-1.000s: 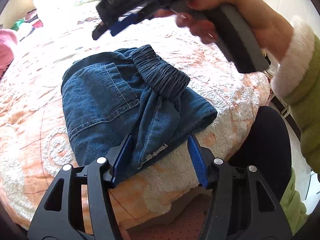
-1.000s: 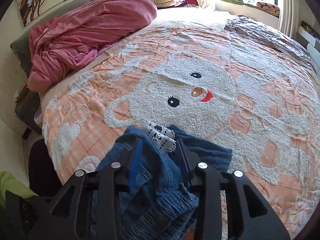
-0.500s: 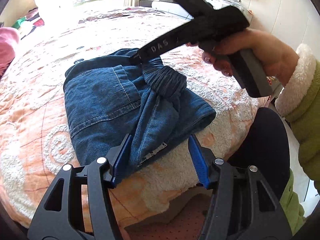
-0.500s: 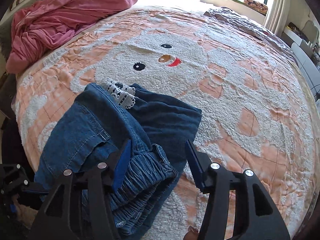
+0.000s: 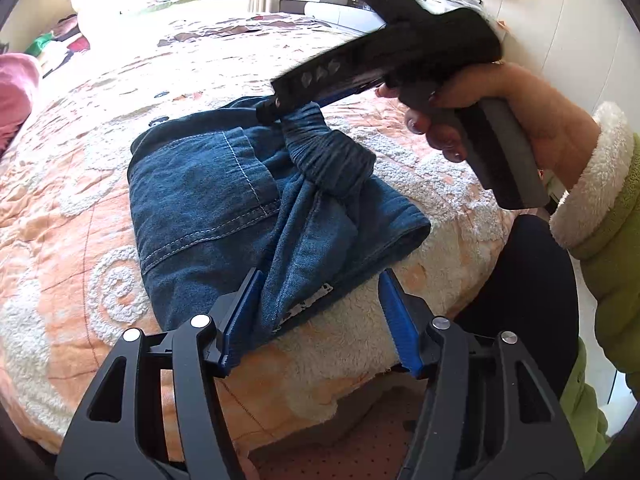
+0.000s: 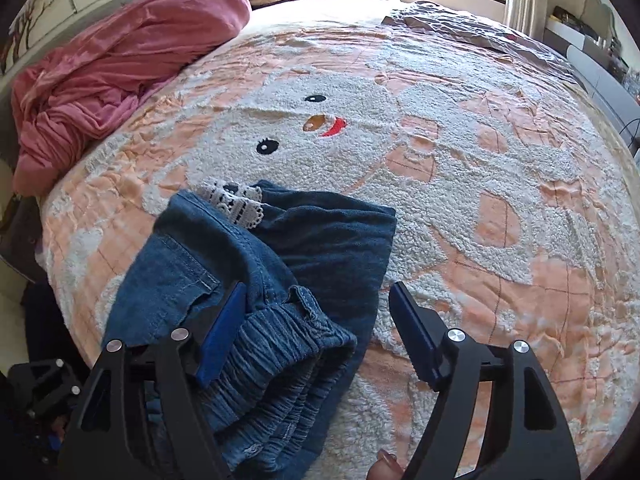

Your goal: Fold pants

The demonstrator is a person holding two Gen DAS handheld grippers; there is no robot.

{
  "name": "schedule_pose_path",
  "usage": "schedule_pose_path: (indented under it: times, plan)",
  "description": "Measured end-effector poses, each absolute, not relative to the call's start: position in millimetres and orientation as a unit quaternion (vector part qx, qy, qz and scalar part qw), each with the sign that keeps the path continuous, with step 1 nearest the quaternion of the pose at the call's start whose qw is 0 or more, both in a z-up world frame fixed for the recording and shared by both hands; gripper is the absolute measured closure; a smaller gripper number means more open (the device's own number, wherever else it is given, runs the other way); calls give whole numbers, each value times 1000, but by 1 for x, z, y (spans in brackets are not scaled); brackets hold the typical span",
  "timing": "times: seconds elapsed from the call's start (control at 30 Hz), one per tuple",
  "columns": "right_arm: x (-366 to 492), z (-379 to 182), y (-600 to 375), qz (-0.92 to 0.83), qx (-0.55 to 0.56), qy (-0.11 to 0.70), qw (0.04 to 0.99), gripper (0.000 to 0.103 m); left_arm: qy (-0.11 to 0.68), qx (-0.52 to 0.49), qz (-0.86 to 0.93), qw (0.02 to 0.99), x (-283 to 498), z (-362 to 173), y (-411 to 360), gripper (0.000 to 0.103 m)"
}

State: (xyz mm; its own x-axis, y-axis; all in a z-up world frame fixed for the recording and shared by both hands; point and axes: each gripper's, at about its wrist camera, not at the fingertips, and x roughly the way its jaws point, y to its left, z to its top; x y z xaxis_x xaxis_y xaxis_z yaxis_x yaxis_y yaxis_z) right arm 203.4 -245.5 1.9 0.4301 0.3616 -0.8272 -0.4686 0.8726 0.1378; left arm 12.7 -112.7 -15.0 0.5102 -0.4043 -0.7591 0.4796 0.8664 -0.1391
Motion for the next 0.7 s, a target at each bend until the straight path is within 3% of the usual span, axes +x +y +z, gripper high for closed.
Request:
schedule_pose_path:
  times: [0.43, 0.7]
  plan:
    - [169, 50, -251, 261, -29, 427, 866, 15, 406, 36, -257, 876, -1, 8, -105, 46]
    - [154, 70, -262, 257, -14, 401, 879, 11, 386, 23, -237, 891, -5, 31, -87, 35]
